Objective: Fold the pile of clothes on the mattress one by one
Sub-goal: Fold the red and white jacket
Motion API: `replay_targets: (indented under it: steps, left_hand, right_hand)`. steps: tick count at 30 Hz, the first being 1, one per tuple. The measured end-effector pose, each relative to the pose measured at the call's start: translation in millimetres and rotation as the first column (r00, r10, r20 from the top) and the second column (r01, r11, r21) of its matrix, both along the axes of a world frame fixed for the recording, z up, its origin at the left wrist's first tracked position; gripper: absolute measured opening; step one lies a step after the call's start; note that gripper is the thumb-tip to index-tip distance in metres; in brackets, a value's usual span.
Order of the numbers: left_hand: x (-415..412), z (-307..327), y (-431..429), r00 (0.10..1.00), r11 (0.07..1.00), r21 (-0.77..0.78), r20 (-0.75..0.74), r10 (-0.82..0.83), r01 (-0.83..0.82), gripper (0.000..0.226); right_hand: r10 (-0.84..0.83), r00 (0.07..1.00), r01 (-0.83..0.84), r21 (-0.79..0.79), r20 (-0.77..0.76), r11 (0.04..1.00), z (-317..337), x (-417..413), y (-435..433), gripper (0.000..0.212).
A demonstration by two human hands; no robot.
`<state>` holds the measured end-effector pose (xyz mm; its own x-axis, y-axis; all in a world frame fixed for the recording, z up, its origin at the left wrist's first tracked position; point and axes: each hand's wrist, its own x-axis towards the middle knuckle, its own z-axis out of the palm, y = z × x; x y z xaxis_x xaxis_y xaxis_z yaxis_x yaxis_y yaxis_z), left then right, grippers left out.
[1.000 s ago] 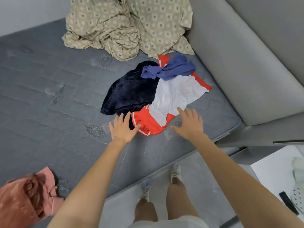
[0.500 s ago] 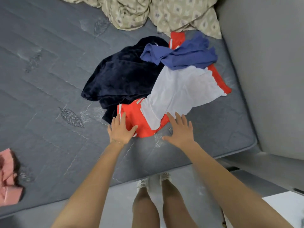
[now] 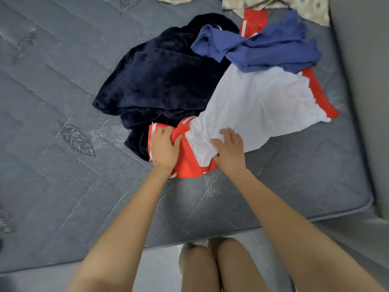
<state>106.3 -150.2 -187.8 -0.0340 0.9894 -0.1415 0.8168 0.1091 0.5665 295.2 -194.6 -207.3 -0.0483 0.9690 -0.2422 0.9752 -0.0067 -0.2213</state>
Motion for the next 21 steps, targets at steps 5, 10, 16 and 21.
replay_targets:
  steps: [5,10,16,21]
  left_hand:
    - [9.7,65.1,2.3,0.92,0.973,-0.027,0.322,0.224,-0.228,0.027]
    - [7.6,163.9,22.2,0.822,0.922,0.026,0.463,0.332,-0.386,0.023]
    - [-28.1,275.7,36.0,0.796,0.878,0.155,0.513,0.321,-0.453,0.027]
    - [-91.2,349.9,38.6,0.747,0.795,0.243,0.565,0.35,-0.556,0.037]
  right_hand:
    - [0.019,0.963,-0.003,0.058,-0.27,0.998,52.7,-6.9,25.3,0.006]
    - [-0.186,0.824,0.219,-0.003,-0.535,0.976,154.9,-21.7,45.7,0.02]
    - [-0.145,0.769,0.249,0.084,-0.622,0.965,275.6,-47.5,72.4,0.02]
    - [-0.107,0.627,0.311,0.121,-0.772,0.943,361.2,-106.4,92.1,0.025]
